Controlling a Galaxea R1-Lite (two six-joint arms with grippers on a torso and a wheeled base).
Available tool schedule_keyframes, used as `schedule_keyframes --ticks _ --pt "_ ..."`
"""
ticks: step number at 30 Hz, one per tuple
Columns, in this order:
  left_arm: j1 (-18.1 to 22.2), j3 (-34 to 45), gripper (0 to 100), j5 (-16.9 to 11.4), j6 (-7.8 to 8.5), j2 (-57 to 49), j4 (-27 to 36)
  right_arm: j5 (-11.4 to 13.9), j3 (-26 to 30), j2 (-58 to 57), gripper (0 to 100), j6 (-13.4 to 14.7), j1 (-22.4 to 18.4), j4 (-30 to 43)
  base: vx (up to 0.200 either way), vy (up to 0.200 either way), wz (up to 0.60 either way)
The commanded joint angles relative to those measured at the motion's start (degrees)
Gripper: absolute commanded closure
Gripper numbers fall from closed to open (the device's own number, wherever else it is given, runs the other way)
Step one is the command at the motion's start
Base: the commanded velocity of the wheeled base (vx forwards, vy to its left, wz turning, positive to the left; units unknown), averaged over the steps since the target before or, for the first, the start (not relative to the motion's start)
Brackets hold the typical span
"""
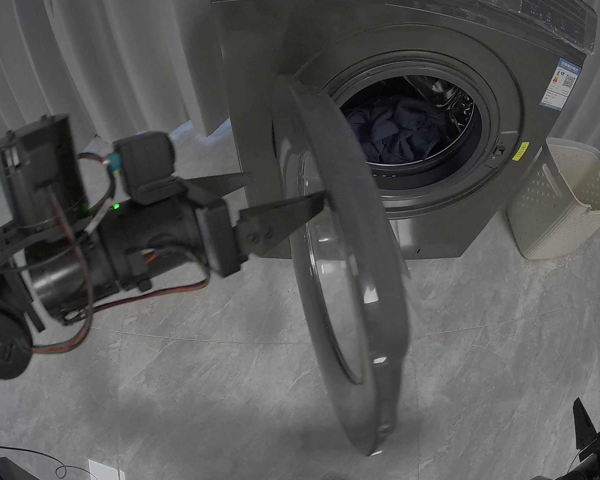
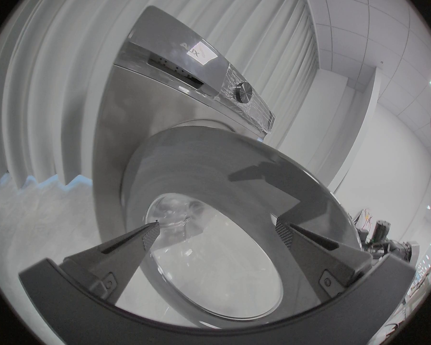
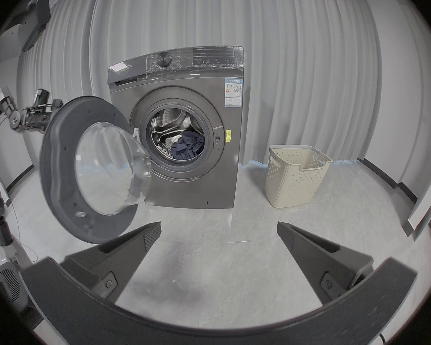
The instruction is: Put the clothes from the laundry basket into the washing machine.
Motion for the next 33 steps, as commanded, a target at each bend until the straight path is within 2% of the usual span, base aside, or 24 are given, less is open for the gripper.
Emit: schedule_keyframes --ticks 1,4,5,6,8,11,13,14,15,16,19,21,22,23,24,25,26,27,28,30,32,33 --pt "-3.4 -13.9 0 2.2 -3.97 17.1 -4.2 0.0 0.7 -0.5 0 0.0 0.0 0.0 0.000 0.000 0.00" --pt "-4.0 -22.7 0 7.3 -6.52 24.4 -6.7 0.0 0.8 -0.5 0 0.1 0.1 -0.1 0.000 0.000 0.00" --pt "-4.1 -26.8 0 10.2 -7.48 27.3 -7.9 0.0 0.8 -0.5 0 0.1 0.0 -0.2 0.000 0.000 0.00" --pt "-4.2 -29.5 0 11.8 -8.28 29.3 -8.2 0.0 0.8 -0.5 0 0.1 0.0 -0.2 0.000 0.000 0.00" --pt "-4.2 -33.1 0 14.1 -9.33 32.2 -8.3 0.0 0.8 -0.5 0 0.1 0.1 -0.2 0.000 0.000 0.00" --pt "-4.1 -35.3 0 16.2 -9.77 33.6 -8.6 0.0 0.8 -0.5 0 0.1 0.1 -0.2 0.000 0.000 0.00" --pt "-4.0 -34.9 0 17.6 -10.12 33.1 -8.8 0.0 0.8 -0.5 0 0.1 0.1 -0.2 0.000 0.000 0.00" --pt "-4.0 -32.9 0 18.1 -11.35 30.8 -8.7 0.0 0.8 -0.5 0 0.1 0.1 -0.3 0.000 0.000 0.00" --pt "-4.0 -32.7 0 18.1 -11.53 30.4 -8.7 0.0 0.8 -0.6 0 0.2 0.1 -0.3 0.000 0.000 0.00" --pt "-3.9 -28.3 0 17.8 -12.67 25.2 -7.8 0.0 0.8 -0.6 0 0.2 0.1 -0.3 0.000 0.000 0.00" --pt "-4.1 -19.9 0 17.2 -12.58 16.1 -5.5 -0.1 0.8 -0.6 0 0.2 0.4 -0.3 0.000 0.000 0.00" --pt "-4.3 -10.0 0 16.1 -12.14 4.9 -2.0 -0.1 0.8 -0.6 0 0.4 0.4 -0.3 0.000 0.000 0.00" --pt "-4.3 -9.3 0 16.0 -12.14 4.1 -1.8 -0.1 0.8 -0.6 0 0.4 0.4 -0.3 0.000 0.000 0.00" --pt "-5.0 -0.5 0 14.0 -11.00 -6.5 1.9 -0.1 0.8 -0.6 0 0.2 0.3 -0.3 0.000 0.000 0.00" --pt "-5.3 3.5 0 13.3 -9.77 -11.7 4.2 -0.1 0.8 -0.6 0 0.2 0.4 -0.3 0.000 0.000 0.00" --pt "-5.3 3.5 0 13.3 -9.77 -11.7 4.2 -0.1 0.8 -0.6 0 0.2 0.4 -0.3 0.000 0.000 0.00" --pt "-5.1 11.5 0 12.4 -6.08 -23.9 10.7 -0.1 0.8 -0.6 0 0.2 0.4 -0.2 0.000 0.000 0.00" --pt "-4.3 14.6 0 12.3 -4.67 -28.9 13.6 -0.1 0.8 -0.6 0 0.2 0.4 -0.3 0.000 0.000 0.00" --pt "-2.7 18.0 0 11.7 -3.09 -34.0 15.8 -0.1 0.8 -0.6 0 0.2 0.4 -0.3 0.000 0.000 0.00" --pt "3.3 23.6 0 9.4 -0.98 -42.3 19.2 -0.1 0.8 -0.6 0 0.2 0.4 -0.3 0.000 0.000 0.00" --pt "8.0 28.4 0 6.8 0.16 -50.0 21.2 -0.1 0.8 -0.6 0 0.2 0.4 -0.3 0.000 0.000 0.00" --pt "8.3 28.7 0 6.6 0.25 -50.7 21.3 -0.1 0.8 -0.5 0 0.2 0.4 -0.3 0.000 0.000 0.00"
